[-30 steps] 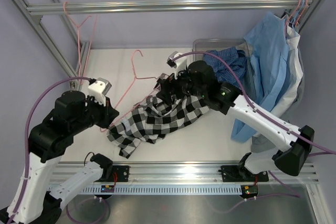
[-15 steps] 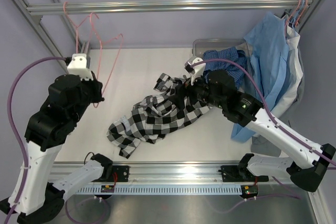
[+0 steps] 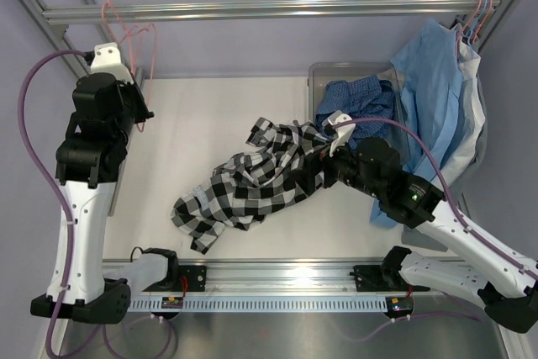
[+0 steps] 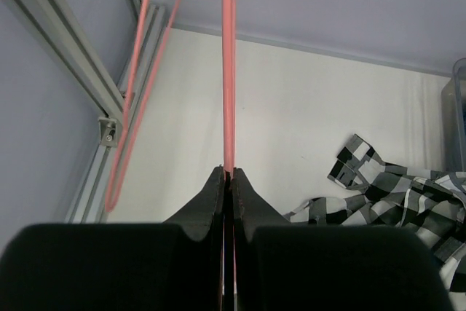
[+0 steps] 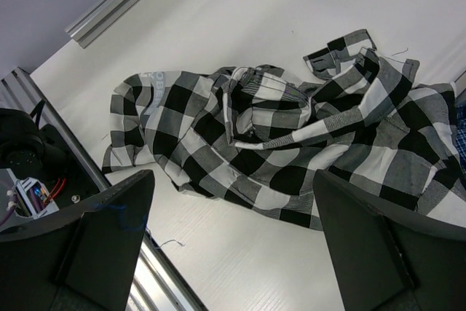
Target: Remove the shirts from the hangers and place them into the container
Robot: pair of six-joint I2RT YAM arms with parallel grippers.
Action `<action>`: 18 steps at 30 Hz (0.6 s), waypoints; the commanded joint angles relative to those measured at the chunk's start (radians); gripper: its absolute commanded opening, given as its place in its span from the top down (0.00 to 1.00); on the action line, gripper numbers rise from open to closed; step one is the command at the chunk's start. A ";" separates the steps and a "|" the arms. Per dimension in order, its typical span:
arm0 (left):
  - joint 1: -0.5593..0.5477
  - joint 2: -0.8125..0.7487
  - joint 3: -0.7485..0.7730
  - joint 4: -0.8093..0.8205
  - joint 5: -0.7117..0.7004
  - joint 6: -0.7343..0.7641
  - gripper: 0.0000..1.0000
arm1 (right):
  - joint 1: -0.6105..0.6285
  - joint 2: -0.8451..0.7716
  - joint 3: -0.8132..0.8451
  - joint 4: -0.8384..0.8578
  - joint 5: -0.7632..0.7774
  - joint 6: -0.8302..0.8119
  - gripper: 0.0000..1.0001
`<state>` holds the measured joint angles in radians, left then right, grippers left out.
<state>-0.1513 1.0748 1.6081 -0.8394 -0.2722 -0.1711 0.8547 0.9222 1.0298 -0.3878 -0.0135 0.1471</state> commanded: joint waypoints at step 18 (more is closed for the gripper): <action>0.174 0.042 -0.165 0.154 0.209 0.025 0.93 | -0.002 -0.051 -0.115 -0.011 0.069 0.031 0.00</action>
<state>-0.0025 1.1339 1.4601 -0.7490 -0.0490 -0.1364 0.8547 0.8665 0.9211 -0.4000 0.0280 0.1699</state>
